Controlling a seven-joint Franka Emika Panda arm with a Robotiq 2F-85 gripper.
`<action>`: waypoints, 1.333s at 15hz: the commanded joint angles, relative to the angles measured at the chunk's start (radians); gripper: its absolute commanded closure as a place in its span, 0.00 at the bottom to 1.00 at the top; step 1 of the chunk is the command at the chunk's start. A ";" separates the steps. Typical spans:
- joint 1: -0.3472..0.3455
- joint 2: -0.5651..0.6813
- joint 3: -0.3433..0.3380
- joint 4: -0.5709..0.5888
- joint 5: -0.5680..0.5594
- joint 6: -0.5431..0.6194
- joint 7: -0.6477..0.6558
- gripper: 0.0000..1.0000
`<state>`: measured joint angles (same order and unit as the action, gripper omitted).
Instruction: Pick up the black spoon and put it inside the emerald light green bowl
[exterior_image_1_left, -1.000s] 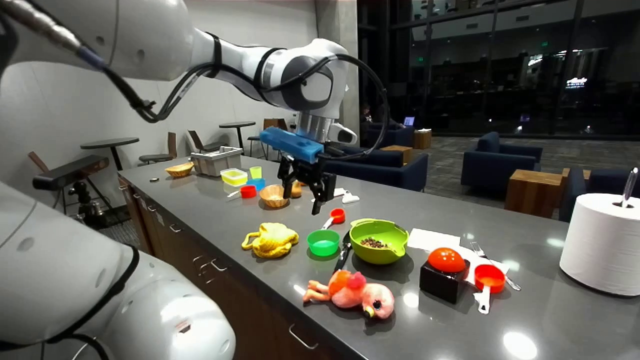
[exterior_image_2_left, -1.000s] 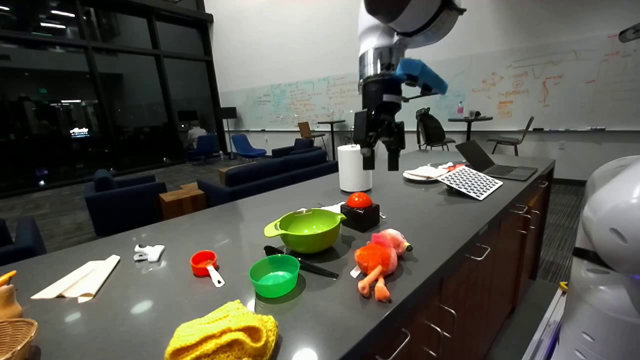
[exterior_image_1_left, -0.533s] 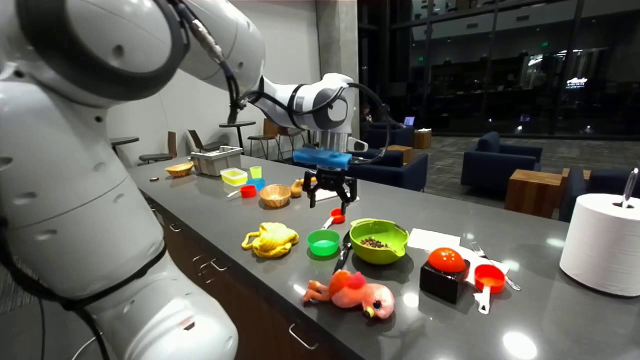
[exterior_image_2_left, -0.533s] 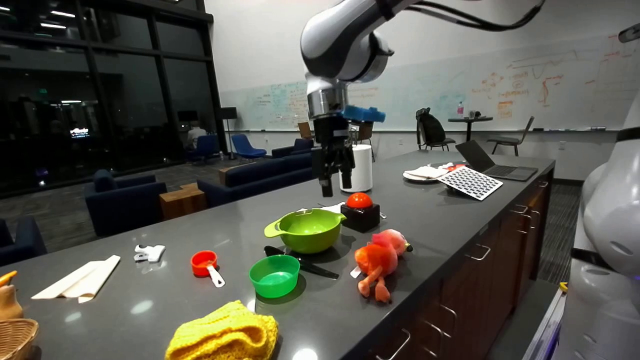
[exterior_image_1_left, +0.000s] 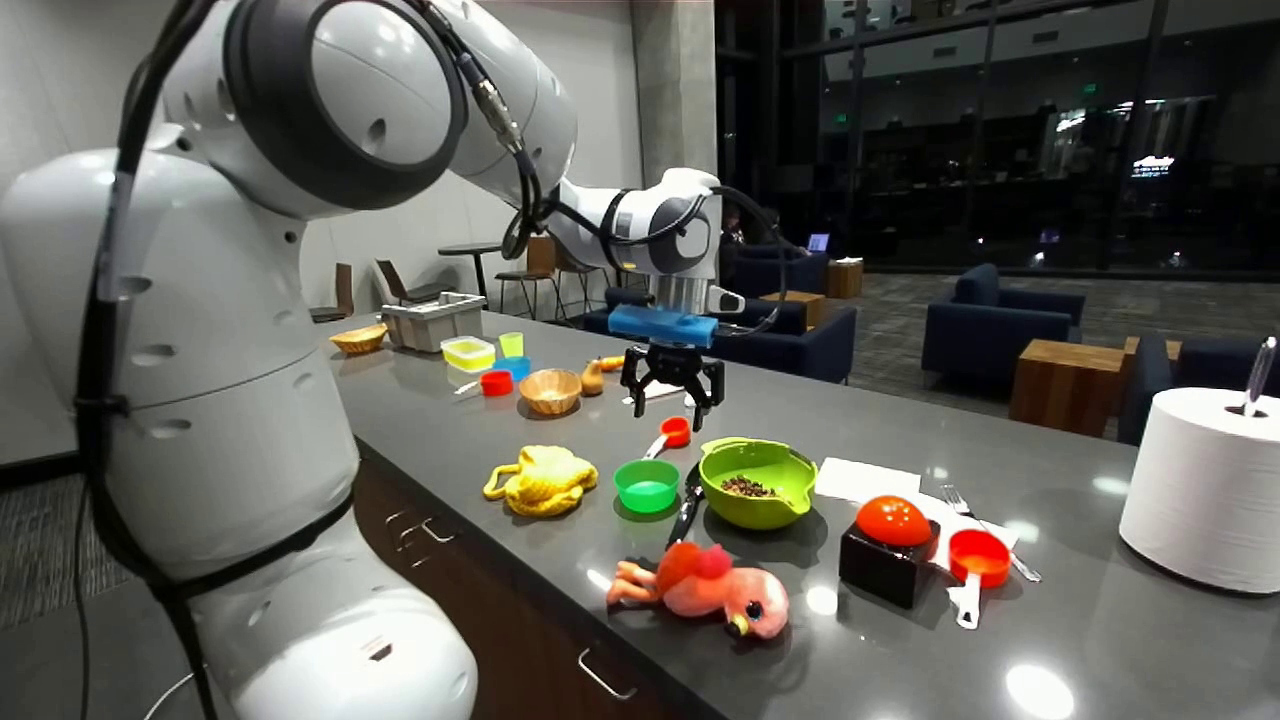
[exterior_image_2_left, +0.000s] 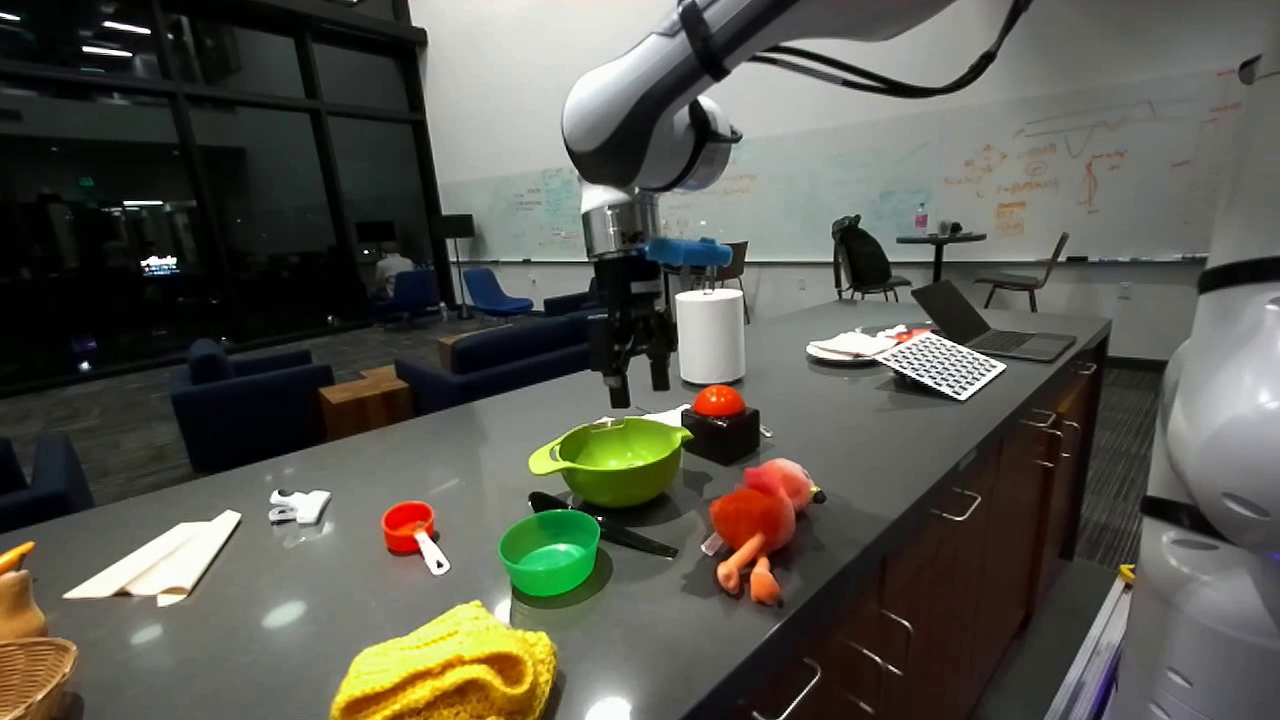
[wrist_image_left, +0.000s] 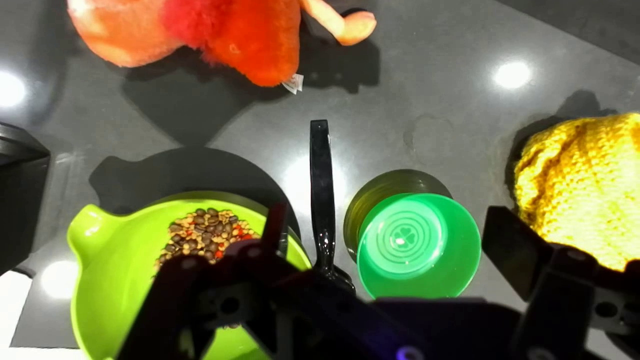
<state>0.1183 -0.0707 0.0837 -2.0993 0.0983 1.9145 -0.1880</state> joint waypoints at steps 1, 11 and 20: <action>-0.004 0.000 0.005 0.004 0.000 -0.003 0.000 0.00; -0.002 0.063 0.021 -0.129 0.088 0.208 0.016 0.00; -0.011 0.225 0.029 -0.089 0.113 0.290 -0.085 0.00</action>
<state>0.1174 0.0948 0.1038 -2.2234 0.1986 2.1716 -0.2228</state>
